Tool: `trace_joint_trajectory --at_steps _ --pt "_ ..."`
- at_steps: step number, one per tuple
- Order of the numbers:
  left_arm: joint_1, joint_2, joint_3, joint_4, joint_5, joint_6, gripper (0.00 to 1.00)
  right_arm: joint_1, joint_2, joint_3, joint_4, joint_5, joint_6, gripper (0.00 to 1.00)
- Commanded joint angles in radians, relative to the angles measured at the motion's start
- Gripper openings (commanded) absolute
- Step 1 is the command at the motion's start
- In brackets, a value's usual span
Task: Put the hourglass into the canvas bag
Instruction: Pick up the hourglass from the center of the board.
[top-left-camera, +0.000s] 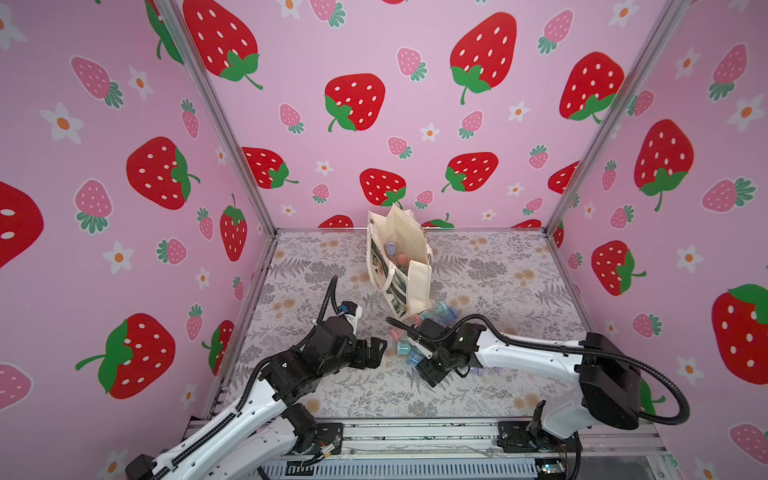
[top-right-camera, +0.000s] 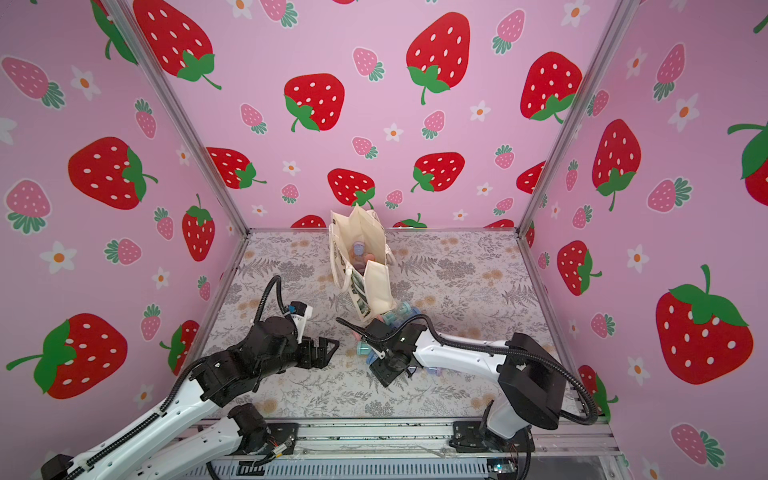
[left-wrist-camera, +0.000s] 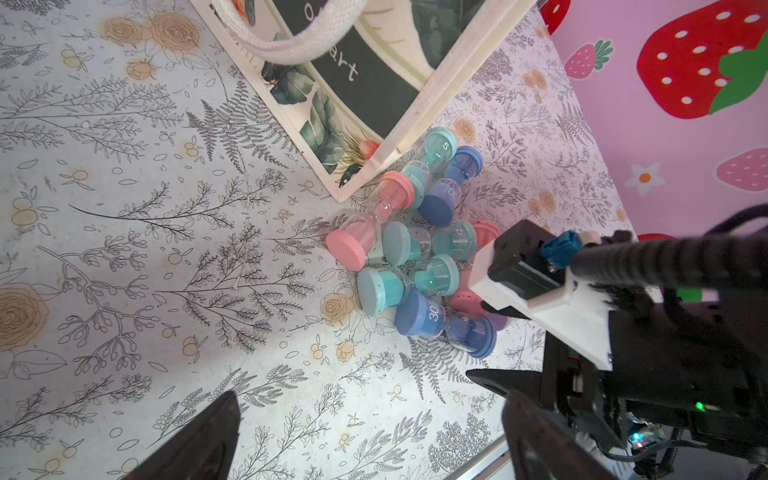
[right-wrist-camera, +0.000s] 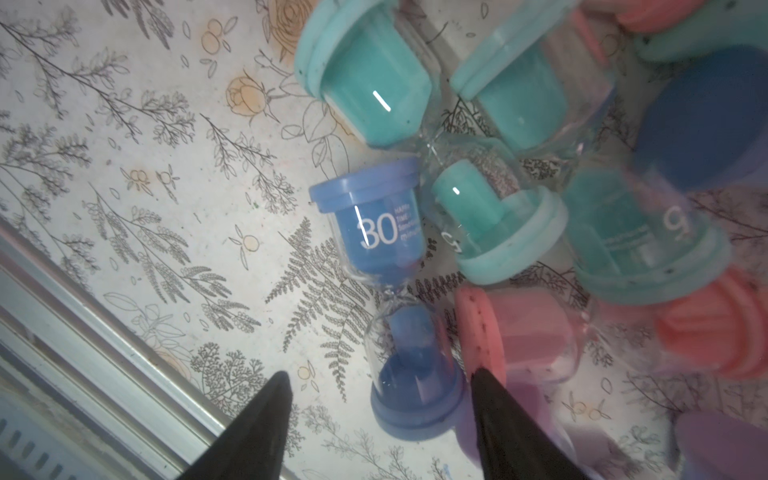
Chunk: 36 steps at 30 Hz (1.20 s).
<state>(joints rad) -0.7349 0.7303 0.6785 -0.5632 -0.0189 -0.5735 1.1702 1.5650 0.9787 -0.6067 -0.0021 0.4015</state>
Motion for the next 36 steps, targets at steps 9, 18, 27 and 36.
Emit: trace_joint_trajectory --at_steps 9,18,27,36 --pt "-0.003 -0.029 -0.005 -0.042 -0.035 -0.004 0.99 0.02 0.024 -0.027 -0.04 0.017 0.032 0.67" --pt "-0.003 -0.052 -0.002 -0.055 -0.047 -0.013 0.99 0.023 0.067 -0.038 0.004 0.016 0.04 0.63" --pt "-0.004 -0.047 0.002 -0.056 -0.05 -0.016 0.99 0.025 0.102 -0.048 0.033 0.015 0.034 0.55" --pt "-0.004 -0.042 0.008 -0.051 -0.05 -0.009 0.99 0.024 0.088 -0.057 0.033 0.02 0.018 0.44"
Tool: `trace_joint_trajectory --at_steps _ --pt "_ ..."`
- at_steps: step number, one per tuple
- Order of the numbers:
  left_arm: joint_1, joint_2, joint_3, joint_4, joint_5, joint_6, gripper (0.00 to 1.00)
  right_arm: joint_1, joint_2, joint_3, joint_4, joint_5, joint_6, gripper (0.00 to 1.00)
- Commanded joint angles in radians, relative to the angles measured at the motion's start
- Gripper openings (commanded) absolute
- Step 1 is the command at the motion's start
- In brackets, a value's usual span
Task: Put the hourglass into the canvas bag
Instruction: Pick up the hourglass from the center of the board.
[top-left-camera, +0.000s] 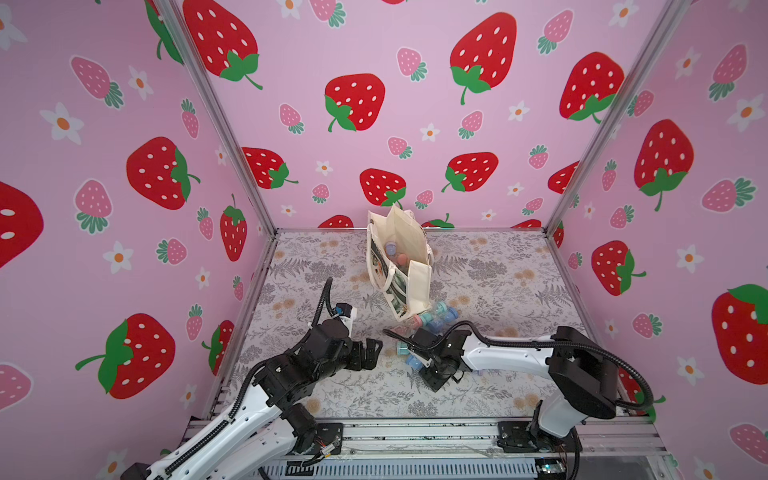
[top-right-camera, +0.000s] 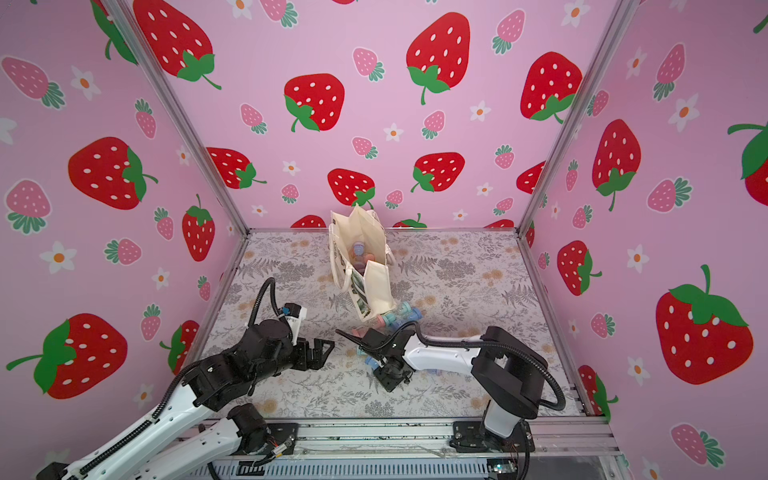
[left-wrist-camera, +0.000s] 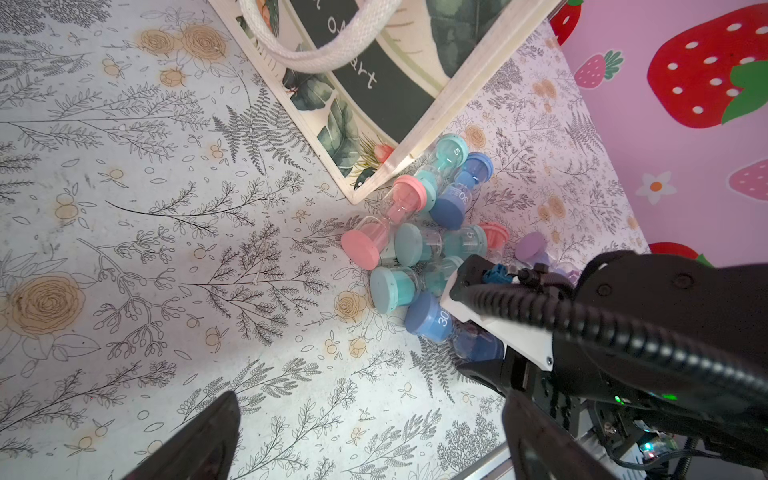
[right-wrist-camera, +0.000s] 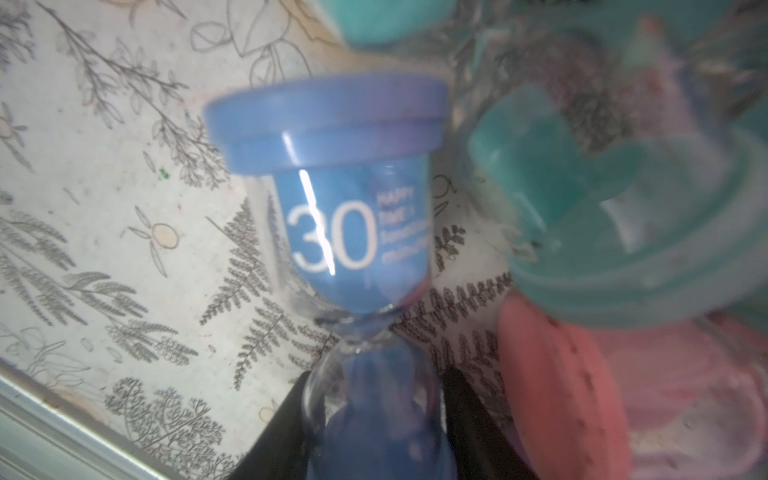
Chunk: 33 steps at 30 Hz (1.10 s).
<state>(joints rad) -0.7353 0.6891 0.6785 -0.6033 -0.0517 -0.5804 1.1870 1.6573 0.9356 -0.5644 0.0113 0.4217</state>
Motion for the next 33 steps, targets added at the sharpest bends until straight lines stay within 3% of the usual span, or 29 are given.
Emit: trace_joint_trajectory --at_steps 1,17,33 --pt "-0.003 0.001 0.009 -0.01 -0.017 -0.002 0.99 0.008 -0.007 -0.011 -0.011 0.006 -0.005 0.41" --pt "-0.003 -0.035 0.078 -0.038 -0.027 0.033 0.99 0.002 -0.252 0.018 -0.033 0.064 -0.005 0.29" --pt "-0.003 -0.028 0.21 -0.065 -0.089 0.092 0.99 -0.108 -0.366 0.296 -0.137 0.025 -0.041 0.28"
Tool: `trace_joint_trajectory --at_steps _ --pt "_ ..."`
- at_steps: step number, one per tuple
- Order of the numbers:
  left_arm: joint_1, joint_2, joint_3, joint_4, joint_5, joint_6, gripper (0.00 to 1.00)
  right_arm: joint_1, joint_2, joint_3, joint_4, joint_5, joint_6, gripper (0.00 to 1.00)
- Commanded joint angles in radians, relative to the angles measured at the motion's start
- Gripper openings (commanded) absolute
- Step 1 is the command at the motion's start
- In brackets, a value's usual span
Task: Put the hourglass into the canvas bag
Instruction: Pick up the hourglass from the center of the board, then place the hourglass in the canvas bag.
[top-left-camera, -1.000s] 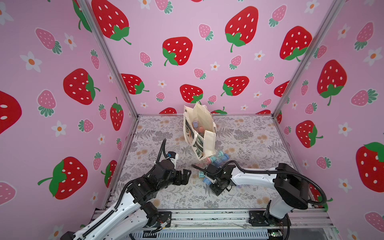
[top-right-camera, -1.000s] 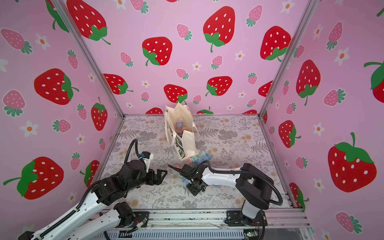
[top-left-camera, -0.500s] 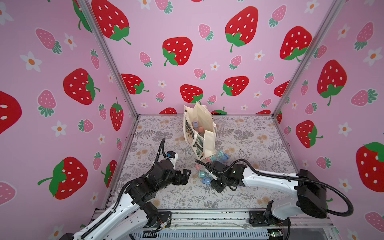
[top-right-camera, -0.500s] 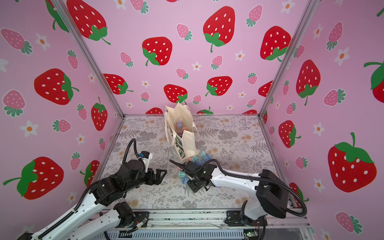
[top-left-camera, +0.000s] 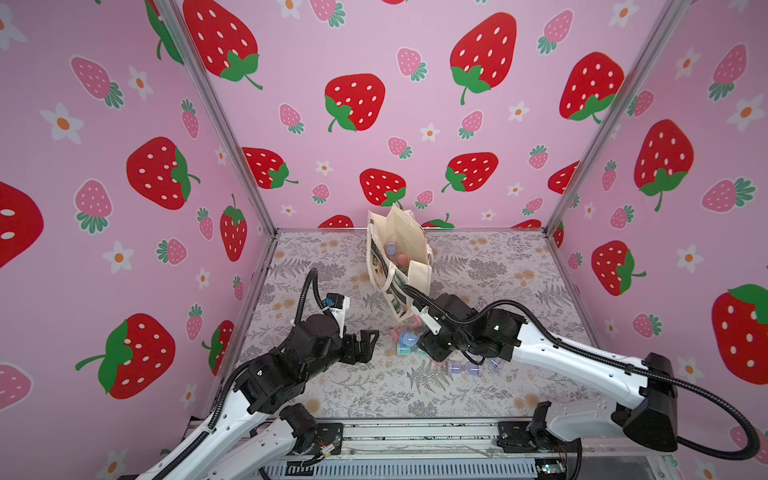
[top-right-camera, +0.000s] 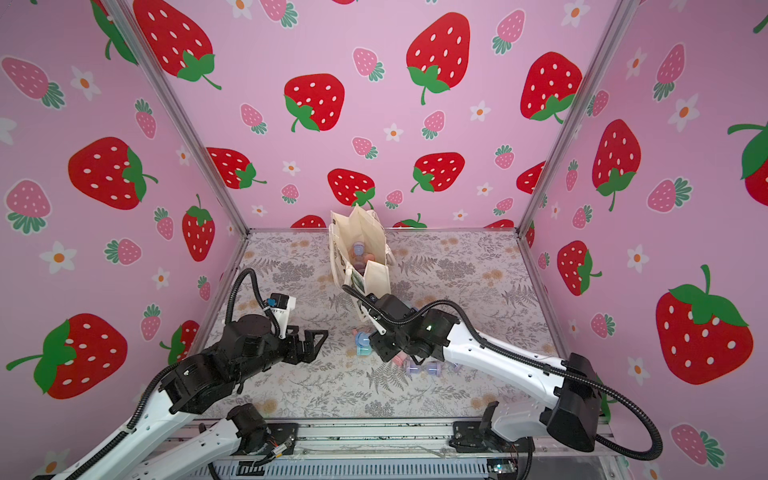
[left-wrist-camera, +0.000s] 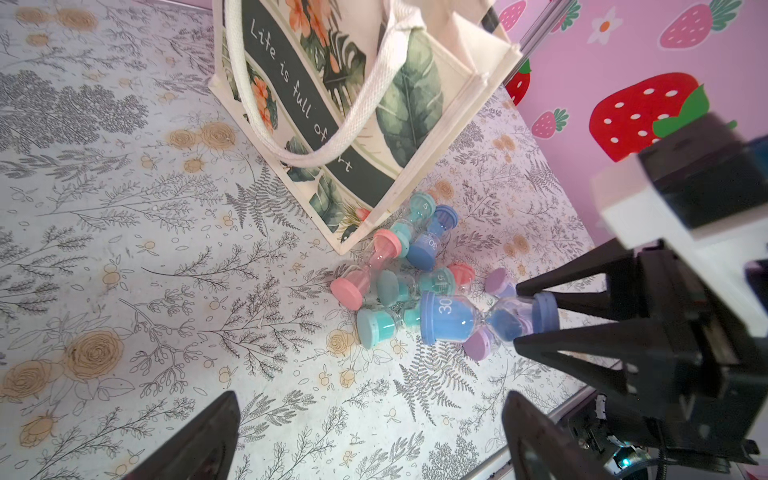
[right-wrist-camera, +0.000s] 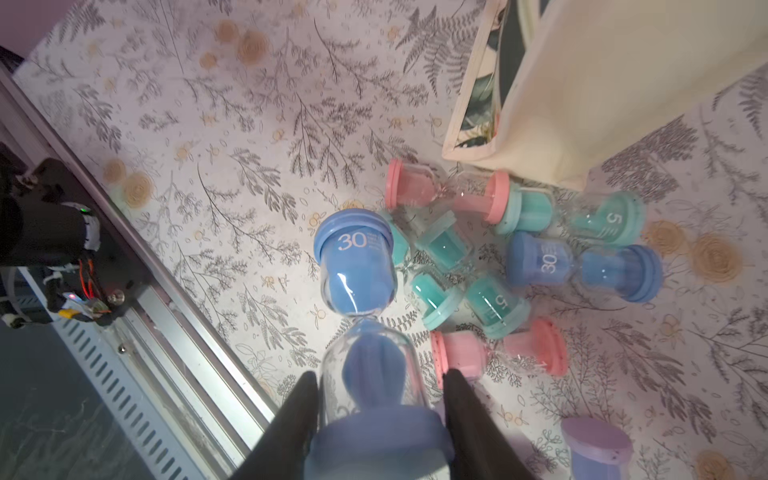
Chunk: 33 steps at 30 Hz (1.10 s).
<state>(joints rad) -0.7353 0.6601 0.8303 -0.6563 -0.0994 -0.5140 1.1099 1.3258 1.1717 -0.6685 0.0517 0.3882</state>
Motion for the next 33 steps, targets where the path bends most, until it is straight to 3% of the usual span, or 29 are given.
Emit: trace_joint_trajectory --at_steps 1,15,26,33 --pt "-0.003 0.006 0.069 -0.011 -0.045 0.03 0.99 -0.041 -0.039 0.079 -0.032 -0.022 -0.008 0.28" --pt "0.01 0.191 0.262 -0.006 -0.111 0.097 0.99 -0.212 0.008 0.34 0.054 -0.155 0.035 0.23" --pt "0.097 0.32 0.294 0.123 -0.104 0.099 0.99 -0.295 0.214 0.502 0.169 -0.016 -0.031 0.23" --pt "0.189 0.392 0.259 0.255 -0.03 0.074 0.99 -0.334 0.414 0.653 0.195 0.033 -0.086 0.24"
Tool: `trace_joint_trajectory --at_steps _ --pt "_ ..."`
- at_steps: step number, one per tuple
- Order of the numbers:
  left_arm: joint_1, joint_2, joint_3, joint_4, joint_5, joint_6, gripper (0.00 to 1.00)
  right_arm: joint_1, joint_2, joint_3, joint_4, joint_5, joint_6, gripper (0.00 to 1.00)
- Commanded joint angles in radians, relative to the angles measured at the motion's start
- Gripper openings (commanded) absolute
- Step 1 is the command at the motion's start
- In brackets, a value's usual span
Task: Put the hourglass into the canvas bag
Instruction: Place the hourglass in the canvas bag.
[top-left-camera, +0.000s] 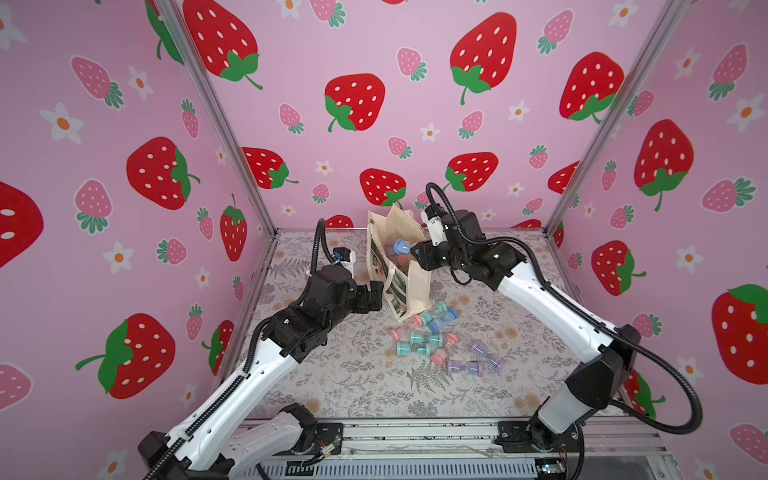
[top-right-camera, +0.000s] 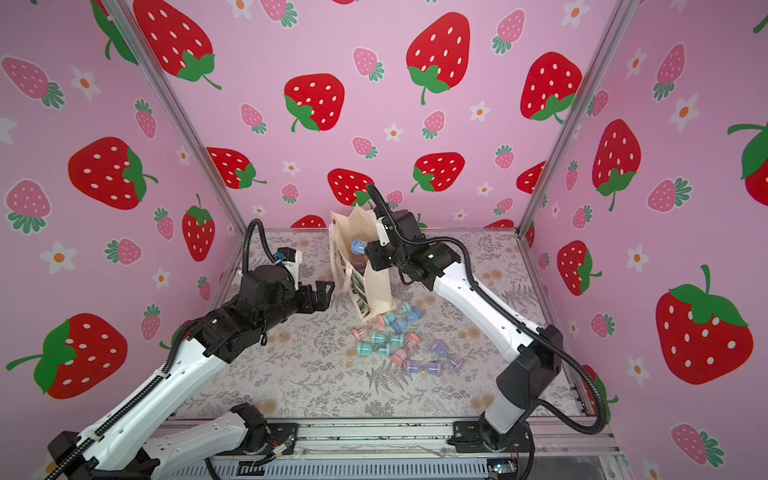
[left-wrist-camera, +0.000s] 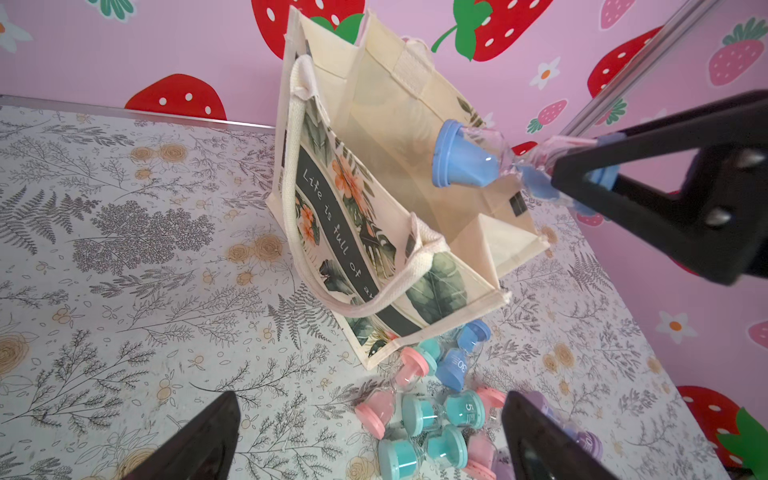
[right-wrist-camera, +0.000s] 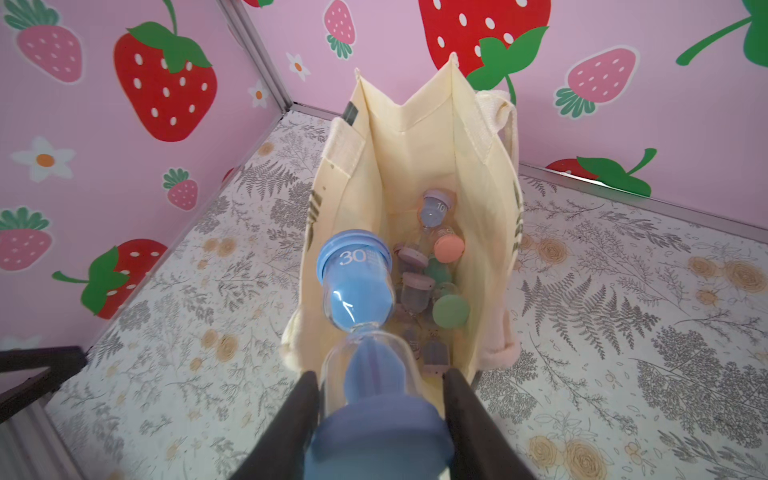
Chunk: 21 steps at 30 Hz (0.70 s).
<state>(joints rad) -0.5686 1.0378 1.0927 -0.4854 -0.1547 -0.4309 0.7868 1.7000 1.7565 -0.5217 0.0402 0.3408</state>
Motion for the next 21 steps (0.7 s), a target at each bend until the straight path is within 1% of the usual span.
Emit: trace_joint_trajectory --at_steps 1,7,13,15,17,21 --pt "0.033 0.025 -0.007 0.098 0.033 -0.013 0.99 -0.012 0.071 0.093 0.049 0.048 -0.051 0.24" --pt "0.064 0.075 -0.019 0.136 0.044 -0.023 0.99 -0.019 0.261 0.249 0.027 0.073 -0.098 0.24" --pt "0.084 0.097 -0.047 0.173 0.06 -0.035 0.99 -0.021 0.418 0.365 0.016 0.103 -0.151 0.24" --pt "0.092 0.105 -0.047 0.172 0.067 -0.035 0.99 -0.024 0.462 0.393 0.016 0.107 -0.161 0.24" --pt "0.096 0.108 -0.054 0.173 0.066 -0.037 0.99 -0.029 0.503 0.417 0.015 0.085 -0.171 0.24" --pt "0.098 0.107 -0.069 0.179 0.07 -0.045 0.99 -0.029 0.553 0.424 0.017 0.06 -0.187 0.24"
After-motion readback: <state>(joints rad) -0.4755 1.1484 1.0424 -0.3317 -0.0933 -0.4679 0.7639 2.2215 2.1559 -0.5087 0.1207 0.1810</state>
